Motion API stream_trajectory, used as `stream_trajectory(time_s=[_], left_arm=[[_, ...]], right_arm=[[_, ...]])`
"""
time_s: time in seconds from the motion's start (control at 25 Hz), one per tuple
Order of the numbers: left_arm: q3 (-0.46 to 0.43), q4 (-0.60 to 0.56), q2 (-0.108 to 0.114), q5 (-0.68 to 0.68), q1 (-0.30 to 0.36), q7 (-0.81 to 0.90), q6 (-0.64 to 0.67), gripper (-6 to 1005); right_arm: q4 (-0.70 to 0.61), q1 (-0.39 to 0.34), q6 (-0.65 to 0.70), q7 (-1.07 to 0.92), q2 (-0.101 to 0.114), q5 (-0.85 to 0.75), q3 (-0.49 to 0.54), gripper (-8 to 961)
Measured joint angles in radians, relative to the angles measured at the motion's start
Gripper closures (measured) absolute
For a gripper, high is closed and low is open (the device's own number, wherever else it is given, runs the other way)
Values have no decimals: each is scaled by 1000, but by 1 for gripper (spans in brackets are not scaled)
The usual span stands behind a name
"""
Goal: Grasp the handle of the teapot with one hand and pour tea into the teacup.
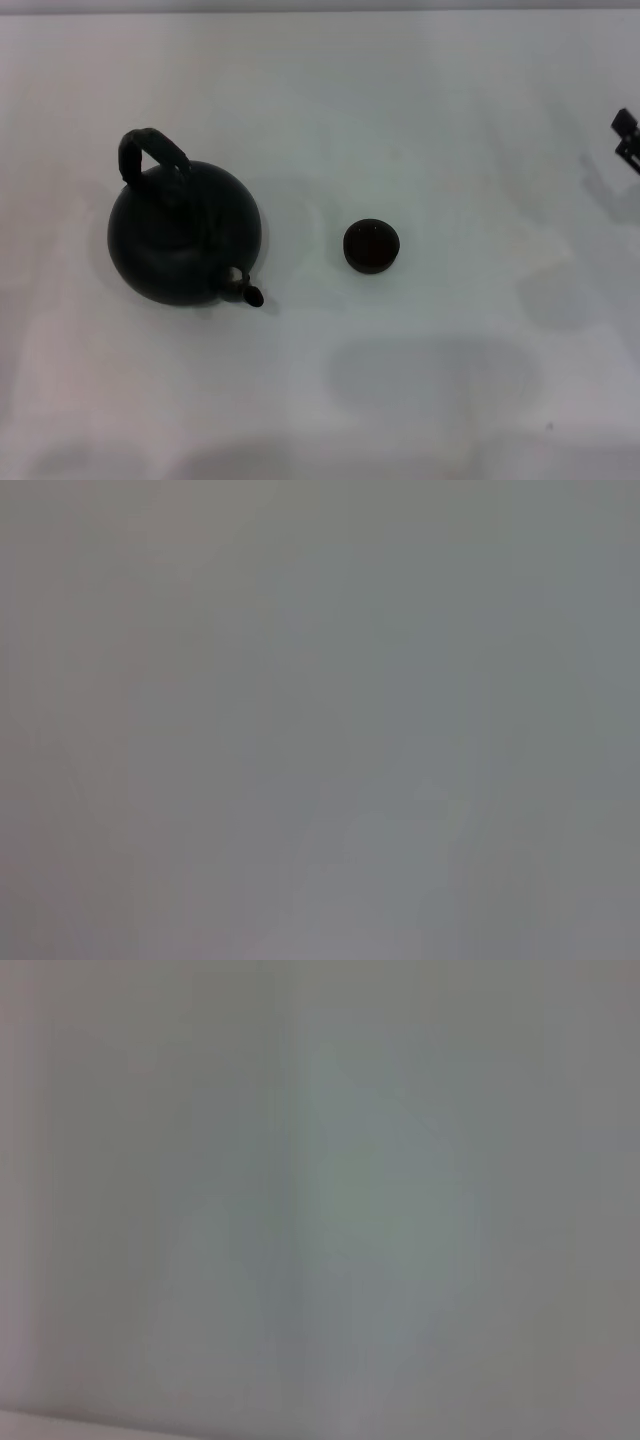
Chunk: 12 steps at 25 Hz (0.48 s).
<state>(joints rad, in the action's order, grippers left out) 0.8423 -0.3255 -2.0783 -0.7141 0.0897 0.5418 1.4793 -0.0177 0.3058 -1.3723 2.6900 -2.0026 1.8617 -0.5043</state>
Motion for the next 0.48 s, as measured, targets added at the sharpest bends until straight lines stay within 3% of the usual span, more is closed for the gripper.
stream_trajectory(time_s=[0.16,0.48], left_arm=[[-1,19,1,93,7,-35,39,253],[-2,120,-1,161,-8,-45,92,255]], right_arm=[[75,4,-6,100,-3,1,33,110],[76,-8,-5,107,-1,1,44,110]])
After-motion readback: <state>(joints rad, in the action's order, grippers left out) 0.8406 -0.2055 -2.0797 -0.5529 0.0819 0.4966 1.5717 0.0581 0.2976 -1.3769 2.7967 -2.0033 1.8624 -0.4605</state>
